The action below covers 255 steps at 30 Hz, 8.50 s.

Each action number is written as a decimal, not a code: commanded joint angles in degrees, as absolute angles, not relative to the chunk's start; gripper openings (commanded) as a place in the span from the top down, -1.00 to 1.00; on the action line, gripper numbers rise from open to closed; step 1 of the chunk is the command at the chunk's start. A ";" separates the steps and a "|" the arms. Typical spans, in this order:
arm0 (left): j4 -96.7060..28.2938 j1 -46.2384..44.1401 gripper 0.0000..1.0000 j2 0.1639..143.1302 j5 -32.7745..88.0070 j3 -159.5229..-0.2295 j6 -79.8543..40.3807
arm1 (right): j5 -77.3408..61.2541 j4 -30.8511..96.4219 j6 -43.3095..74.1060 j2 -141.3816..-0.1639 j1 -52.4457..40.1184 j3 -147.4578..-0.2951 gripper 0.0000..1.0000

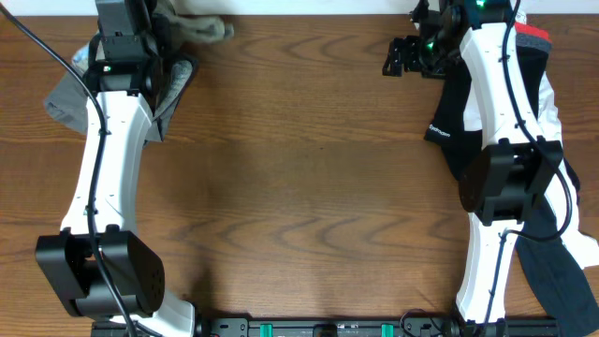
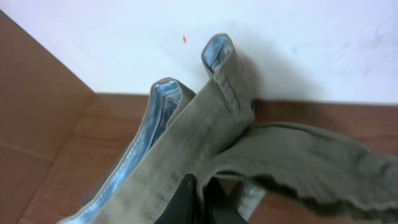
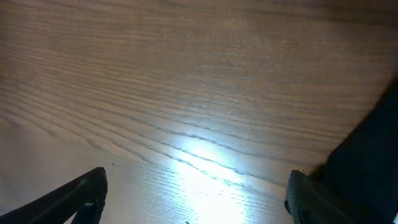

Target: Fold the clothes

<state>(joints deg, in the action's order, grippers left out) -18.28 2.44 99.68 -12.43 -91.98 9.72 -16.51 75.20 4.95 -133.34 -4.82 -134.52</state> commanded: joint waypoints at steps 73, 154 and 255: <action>-35.03 -13.69 -0.85 127.96 -5.45 -92.12 11.88 | -16.08 75.22 4.21 -132.29 -6.09 -135.15 -0.83; 13.58 19.59 0.88 119.15 -19.29 -106.98 40.49 | -16.08 76.01 4.21 -132.29 -9.32 -135.15 -0.89; -24.12 18.15 -0.01 138.58 -11.57 -108.88 -7.79 | -13.76 66.48 2.55 -132.33 -11.33 -130.23 -0.98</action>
